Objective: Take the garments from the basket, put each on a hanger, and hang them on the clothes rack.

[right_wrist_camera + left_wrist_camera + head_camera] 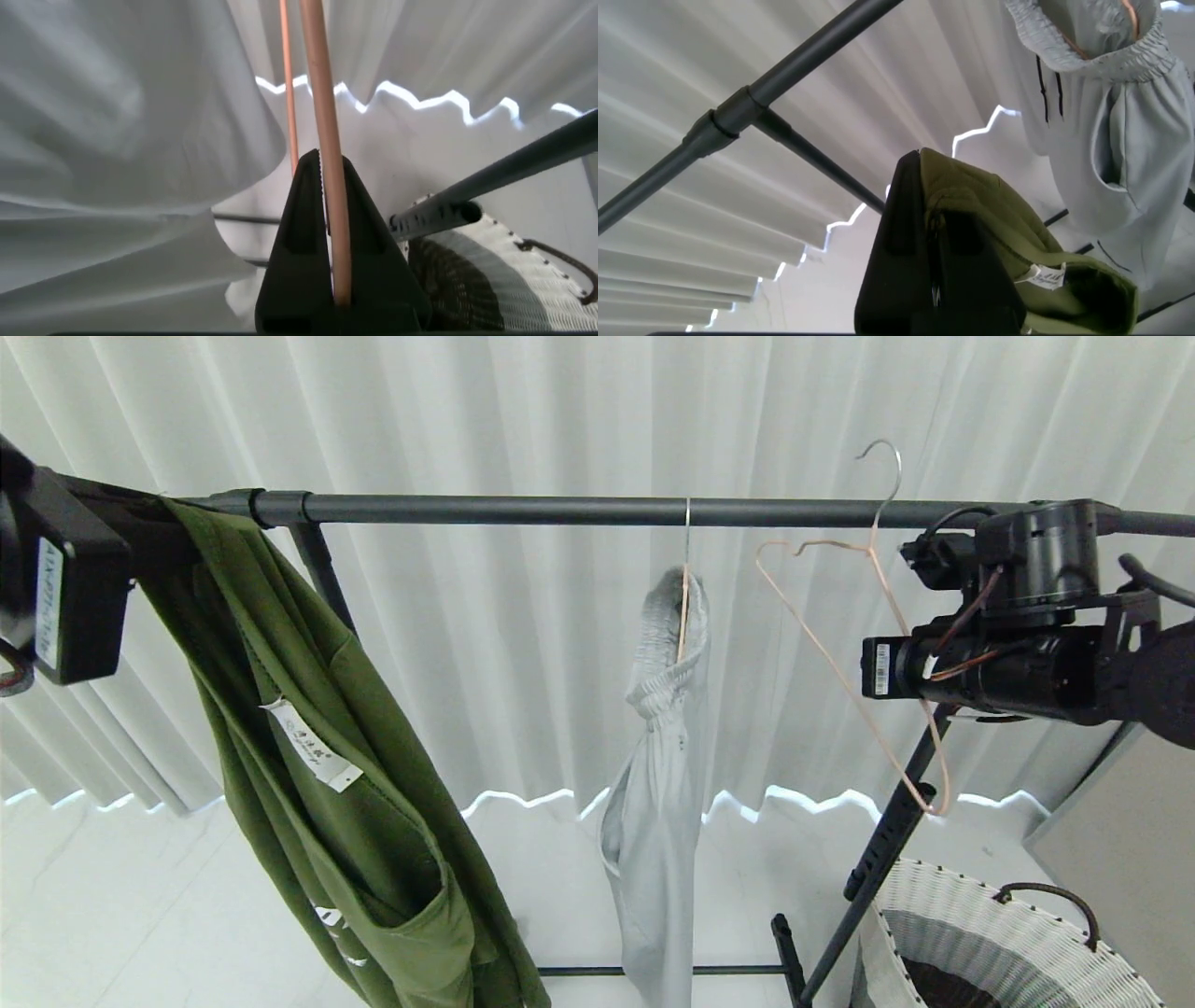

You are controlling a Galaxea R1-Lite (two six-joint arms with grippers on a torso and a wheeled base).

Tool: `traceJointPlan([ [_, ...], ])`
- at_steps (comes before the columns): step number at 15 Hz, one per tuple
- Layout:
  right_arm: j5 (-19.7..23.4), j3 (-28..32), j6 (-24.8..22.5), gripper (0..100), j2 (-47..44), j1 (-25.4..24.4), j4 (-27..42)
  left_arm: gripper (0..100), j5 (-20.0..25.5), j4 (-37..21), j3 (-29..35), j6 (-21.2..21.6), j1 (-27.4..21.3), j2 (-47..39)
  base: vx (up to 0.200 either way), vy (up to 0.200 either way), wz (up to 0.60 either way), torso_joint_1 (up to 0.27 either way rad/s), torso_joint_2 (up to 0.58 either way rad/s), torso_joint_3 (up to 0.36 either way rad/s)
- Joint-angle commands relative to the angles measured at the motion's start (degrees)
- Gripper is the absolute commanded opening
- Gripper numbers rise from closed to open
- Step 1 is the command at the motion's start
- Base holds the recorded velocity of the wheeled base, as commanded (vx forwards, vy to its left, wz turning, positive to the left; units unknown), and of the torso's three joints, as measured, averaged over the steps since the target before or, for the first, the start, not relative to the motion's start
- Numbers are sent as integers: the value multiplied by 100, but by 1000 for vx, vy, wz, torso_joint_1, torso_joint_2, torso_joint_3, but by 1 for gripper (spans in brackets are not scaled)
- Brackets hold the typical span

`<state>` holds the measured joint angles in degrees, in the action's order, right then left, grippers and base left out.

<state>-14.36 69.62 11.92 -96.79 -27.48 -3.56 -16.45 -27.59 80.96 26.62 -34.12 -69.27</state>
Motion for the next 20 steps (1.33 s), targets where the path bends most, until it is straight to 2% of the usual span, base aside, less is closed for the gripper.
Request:
traceJointPlan([
  [1,3,-168,-94,0,477,-12,31,0,1,-10,-1,18,2,27,0,0,0,0,0,0],
  [3,12,-449,-243,0,811,-12,31,0,-8,-10,-71,53,20,54,0,0,0,0,0,0],
  [8,56,-1065,-322,0,1532,-205,40,0,-17,-1,-115,53,20,89,-200,0,0,0,0,0],
  [16,83,-1170,-331,0,2068,-908,75,0,-8,-1,-142,53,28,71,-200,0,0,0,1,4],
  [20,408,-1170,-322,0,2367,-1471,461,0,-17,-1,-344,62,28,45,0,0,0,0,0,0],
])
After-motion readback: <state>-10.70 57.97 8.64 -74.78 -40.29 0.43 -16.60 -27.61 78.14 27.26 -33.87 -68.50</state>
